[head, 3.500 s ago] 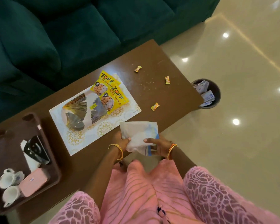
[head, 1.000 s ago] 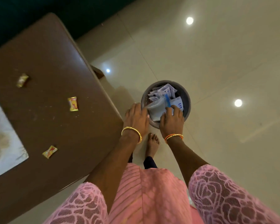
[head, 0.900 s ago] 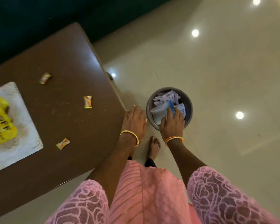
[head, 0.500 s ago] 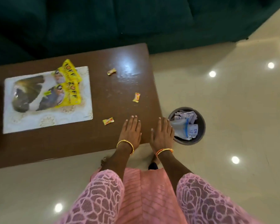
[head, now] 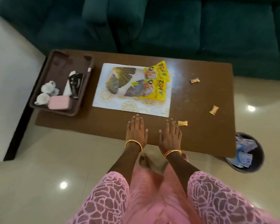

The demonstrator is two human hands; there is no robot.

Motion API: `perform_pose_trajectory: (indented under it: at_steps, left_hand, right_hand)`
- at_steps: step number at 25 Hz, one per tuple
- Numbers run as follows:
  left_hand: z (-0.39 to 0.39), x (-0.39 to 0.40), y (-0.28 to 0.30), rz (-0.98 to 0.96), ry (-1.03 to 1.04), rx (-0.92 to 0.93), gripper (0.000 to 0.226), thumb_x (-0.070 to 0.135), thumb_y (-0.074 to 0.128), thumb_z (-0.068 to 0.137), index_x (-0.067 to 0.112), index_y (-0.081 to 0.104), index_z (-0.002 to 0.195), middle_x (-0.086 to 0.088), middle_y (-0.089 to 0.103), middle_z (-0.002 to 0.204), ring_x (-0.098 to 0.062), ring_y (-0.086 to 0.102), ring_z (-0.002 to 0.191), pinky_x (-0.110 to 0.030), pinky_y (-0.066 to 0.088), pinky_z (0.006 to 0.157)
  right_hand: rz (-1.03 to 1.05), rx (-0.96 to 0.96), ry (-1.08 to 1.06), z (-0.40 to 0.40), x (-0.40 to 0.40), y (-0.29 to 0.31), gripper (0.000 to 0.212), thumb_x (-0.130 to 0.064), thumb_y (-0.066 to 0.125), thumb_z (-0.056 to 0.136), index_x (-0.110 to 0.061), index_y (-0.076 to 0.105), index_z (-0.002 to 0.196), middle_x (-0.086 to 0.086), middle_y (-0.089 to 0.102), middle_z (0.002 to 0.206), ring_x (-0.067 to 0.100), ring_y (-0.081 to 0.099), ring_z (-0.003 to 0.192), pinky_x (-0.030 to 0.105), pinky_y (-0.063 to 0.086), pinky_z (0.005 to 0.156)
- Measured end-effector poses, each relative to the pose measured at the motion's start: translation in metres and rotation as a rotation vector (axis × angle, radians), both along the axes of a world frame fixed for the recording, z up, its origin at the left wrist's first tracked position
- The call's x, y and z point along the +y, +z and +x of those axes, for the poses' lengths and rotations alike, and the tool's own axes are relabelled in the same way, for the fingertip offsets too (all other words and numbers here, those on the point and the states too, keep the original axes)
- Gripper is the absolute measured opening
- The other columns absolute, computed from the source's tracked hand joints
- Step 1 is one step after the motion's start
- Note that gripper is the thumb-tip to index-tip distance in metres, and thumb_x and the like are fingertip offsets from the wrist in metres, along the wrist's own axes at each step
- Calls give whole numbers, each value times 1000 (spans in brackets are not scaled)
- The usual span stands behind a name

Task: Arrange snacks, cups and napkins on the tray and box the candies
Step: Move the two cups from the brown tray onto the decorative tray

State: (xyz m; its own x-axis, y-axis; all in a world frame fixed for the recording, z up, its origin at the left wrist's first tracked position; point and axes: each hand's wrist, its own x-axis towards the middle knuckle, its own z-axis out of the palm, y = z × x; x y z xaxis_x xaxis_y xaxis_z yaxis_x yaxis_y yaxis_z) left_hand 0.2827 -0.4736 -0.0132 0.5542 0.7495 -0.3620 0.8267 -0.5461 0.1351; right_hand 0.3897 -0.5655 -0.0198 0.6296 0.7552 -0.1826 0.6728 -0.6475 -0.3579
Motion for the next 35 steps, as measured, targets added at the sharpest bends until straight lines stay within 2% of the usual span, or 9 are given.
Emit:
perform_pose_trajectory:
  at_steps: [4,8,14,17,19,25,29,32,35]
  left_hand:
    - [-47,43,-1,16,145,23,57,32,23,96,5,13,145,-15,13,157,-27,7,145,-44,3,118]
    - [-72,87,-6,12,216,29,55,32,24,96,6,19,144,-16,17,156,-28,10,145,-45,5,117]
    - [-104,156,-1,-34,384,16,47,28,34,93,10,33,137,-16,24,153,-32,23,140,-47,19,114]
    - [-127,198,11,-6,556,-100,40,18,45,88,10,46,127,-13,30,149,-33,34,133,-46,33,107]
    - [-152,231,18,18,690,-197,39,12,49,85,10,50,124,-12,35,147,-33,38,130,-47,37,105]
    - [-238,309,15,41,931,-322,38,11,49,87,5,50,124,-17,45,138,-35,40,126,-45,39,105]
    - [-294,352,2,-21,986,-263,46,13,51,86,4,43,130,-22,40,139,-40,38,125,-47,37,101]
    - [-326,379,-8,-92,951,-158,51,12,51,86,15,38,135,-19,38,139,-40,40,123,-49,40,95]
    - [-347,396,-22,-231,858,-18,67,8,55,81,28,29,140,-14,33,144,-36,37,128,-48,42,94]
  right_hand:
    - [50,11,86,-37,70,4,56,-35,33,85,-7,47,132,18,45,142,36,42,131,54,33,104]
    - [61,33,151,-59,133,-2,51,-32,39,88,-8,45,133,18,43,144,35,36,135,54,29,107]
    - [5,92,276,-82,221,0,40,-25,44,91,-8,50,126,18,47,138,36,39,132,53,30,107]
    - [18,86,403,-92,267,9,33,-19,47,89,-7,55,118,20,53,129,37,46,122,50,37,102]
    - [80,118,488,-101,302,16,24,-15,49,87,-3,61,105,21,61,112,36,54,107,46,47,91]
    - [6,253,649,-153,402,28,18,-17,50,87,-5,63,91,16,66,90,31,60,85,36,51,74]
    - [-85,330,638,-212,460,23,19,-14,51,86,-3,66,91,20,68,94,35,62,87,38,52,76]
    - [-113,382,618,-250,501,14,25,-8,51,86,-6,65,106,19,65,109,36,61,100,42,51,88]
    - [-202,394,633,-277,539,1,52,6,49,80,-12,52,128,18,50,132,36,52,117,42,44,100]
